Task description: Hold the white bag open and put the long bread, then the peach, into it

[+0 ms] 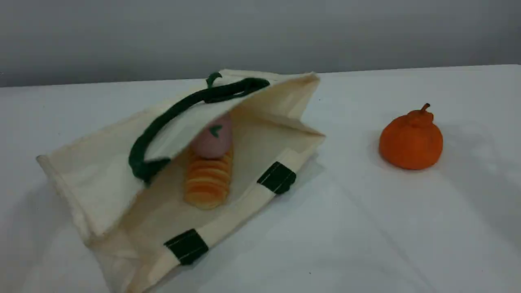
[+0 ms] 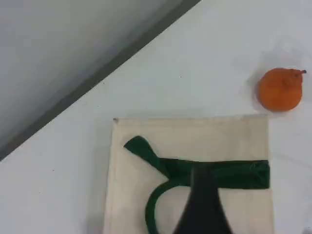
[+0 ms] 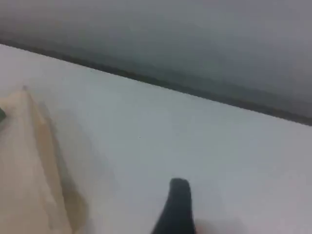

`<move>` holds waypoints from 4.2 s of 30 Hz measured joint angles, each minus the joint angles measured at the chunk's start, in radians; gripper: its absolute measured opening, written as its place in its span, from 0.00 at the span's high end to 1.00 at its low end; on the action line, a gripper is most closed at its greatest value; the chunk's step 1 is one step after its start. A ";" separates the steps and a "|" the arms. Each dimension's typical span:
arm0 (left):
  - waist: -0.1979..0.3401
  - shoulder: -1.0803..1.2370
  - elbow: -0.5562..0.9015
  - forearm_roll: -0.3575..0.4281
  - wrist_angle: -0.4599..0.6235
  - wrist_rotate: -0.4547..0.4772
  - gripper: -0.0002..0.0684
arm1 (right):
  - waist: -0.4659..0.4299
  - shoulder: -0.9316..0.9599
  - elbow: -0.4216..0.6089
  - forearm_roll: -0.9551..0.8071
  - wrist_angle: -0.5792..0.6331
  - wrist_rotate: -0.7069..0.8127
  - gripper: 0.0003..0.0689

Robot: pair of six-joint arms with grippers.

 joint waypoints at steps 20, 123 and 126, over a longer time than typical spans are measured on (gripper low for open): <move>0.000 -0.220 0.008 0.304 0.004 -0.286 0.27 | 0.002 -0.329 0.000 0.000 0.202 0.000 0.14; 0.023 -1.568 1.468 0.345 -0.132 -0.499 0.27 | -0.026 -1.523 1.009 0.032 0.362 0.076 0.14; 0.076 -1.593 1.468 0.345 -0.132 -0.499 0.27 | -0.098 -1.523 1.009 0.053 0.362 0.076 0.14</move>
